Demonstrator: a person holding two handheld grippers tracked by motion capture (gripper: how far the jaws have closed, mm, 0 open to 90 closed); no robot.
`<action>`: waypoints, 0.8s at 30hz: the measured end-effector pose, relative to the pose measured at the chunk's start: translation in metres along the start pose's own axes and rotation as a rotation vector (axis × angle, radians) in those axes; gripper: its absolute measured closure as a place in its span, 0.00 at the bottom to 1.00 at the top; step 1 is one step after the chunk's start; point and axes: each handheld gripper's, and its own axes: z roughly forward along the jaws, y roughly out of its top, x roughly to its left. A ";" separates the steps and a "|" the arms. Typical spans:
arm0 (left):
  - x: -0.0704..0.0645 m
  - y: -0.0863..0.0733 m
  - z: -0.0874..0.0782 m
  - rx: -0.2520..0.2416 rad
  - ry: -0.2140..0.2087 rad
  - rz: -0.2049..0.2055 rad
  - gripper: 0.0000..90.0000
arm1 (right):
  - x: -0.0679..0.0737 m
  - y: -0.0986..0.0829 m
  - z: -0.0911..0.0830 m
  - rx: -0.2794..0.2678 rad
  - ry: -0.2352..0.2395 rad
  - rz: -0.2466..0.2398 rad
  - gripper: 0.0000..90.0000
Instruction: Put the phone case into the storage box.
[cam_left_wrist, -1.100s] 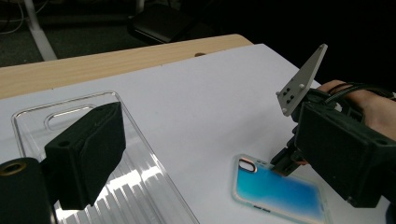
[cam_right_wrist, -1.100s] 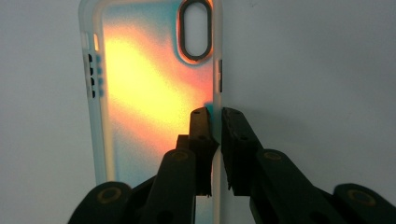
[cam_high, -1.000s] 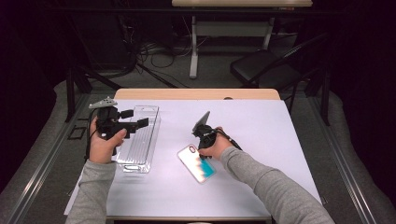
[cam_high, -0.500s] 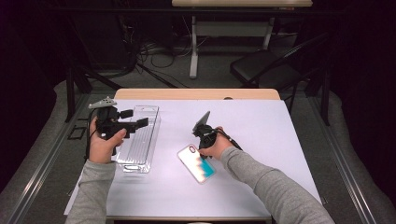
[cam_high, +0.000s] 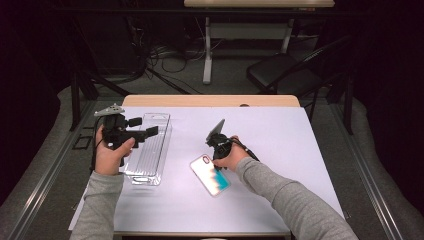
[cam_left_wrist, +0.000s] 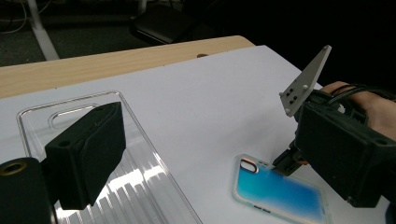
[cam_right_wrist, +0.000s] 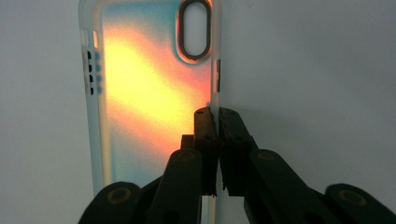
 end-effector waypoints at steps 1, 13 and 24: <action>0.000 0.000 0.000 0.000 0.000 -0.001 0.10 | 0.000 0.000 0.000 0.000 0.000 0.000 0.96; 0.001 0.000 -0.001 -0.001 0.001 -0.002 0.10 | 0.000 0.000 -0.001 0.014 -0.009 -0.022 0.97; 0.002 0.000 -0.002 -0.005 0.003 -0.005 0.10 | 0.000 0.000 -0.002 0.013 -0.008 -0.022 0.97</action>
